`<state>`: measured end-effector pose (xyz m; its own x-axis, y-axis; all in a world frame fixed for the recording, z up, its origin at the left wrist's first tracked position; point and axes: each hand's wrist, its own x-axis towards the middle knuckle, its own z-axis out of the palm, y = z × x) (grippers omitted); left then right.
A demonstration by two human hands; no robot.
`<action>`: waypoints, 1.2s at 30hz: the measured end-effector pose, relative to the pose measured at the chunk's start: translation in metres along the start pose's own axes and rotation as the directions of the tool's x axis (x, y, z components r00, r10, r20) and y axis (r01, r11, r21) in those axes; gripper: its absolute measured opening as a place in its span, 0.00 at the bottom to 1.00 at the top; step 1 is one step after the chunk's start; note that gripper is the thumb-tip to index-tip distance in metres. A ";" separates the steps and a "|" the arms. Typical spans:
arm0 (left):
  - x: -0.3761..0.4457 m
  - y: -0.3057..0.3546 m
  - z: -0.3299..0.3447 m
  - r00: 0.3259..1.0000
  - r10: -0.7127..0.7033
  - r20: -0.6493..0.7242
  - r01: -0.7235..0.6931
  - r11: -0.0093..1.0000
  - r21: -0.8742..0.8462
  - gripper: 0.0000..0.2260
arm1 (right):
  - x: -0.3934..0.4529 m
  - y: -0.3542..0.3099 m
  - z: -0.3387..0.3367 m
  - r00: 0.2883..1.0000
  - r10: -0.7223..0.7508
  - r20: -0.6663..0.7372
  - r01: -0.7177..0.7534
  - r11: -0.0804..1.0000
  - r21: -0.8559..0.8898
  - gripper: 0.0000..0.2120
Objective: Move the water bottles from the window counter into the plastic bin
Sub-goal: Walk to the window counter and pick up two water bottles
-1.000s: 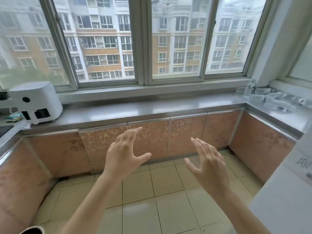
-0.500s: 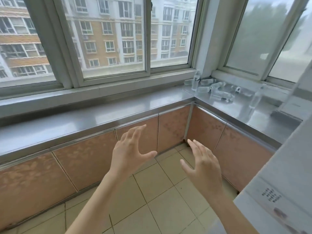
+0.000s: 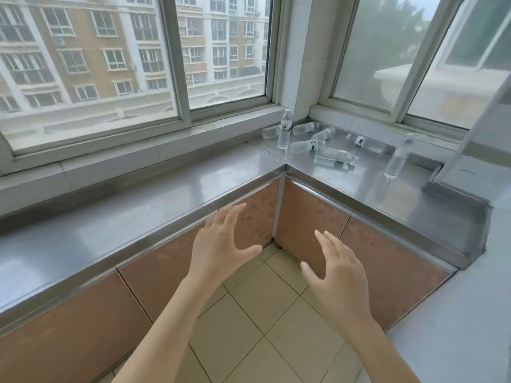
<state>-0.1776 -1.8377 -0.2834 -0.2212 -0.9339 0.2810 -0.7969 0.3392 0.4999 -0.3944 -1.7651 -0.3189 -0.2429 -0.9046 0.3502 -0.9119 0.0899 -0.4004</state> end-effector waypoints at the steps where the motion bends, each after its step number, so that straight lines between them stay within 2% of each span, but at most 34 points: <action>1: 0.023 -0.004 0.005 1.000 0.013 0.014 -0.012 1.000 -0.007 0.38 | 0.017 0.002 0.006 1.000 0.028 -0.001 -0.028 1.000 -0.005 0.31; 13: 0.249 -0.004 0.083 0.969 0.166 0.185 -0.152 0.985 -0.083 0.38 | 0.200 0.055 0.048 0.977 0.212 -0.034 -0.214 0.975 -0.066 0.31; 19: 0.351 0.027 0.154 0.942 0.231 0.242 -0.209 0.971 -0.113 0.38 | 0.290 0.120 0.068 0.970 0.243 -0.021 -0.244 0.964 -0.104 0.30; 30: 0.525 0.085 0.285 0.909 0.256 0.330 -0.241 0.967 -0.089 0.38 | 0.449 0.232 0.101 0.958 0.288 -0.007 -0.287 0.951 -0.114 0.30; 36: 0.621 0.096 0.368 0.852 0.285 0.439 -0.309 0.951 -0.018 0.37 | 0.514 0.273 0.127 0.950 0.314 -0.009 -0.312 0.940 -0.138 0.30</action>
<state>-0.5984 -2.4262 -0.3620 -0.6622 -0.7490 0.0227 -0.6796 0.6130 0.4029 -0.7259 -2.2589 -0.3554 -0.5197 -0.8268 0.2150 -0.8272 0.4240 -0.3688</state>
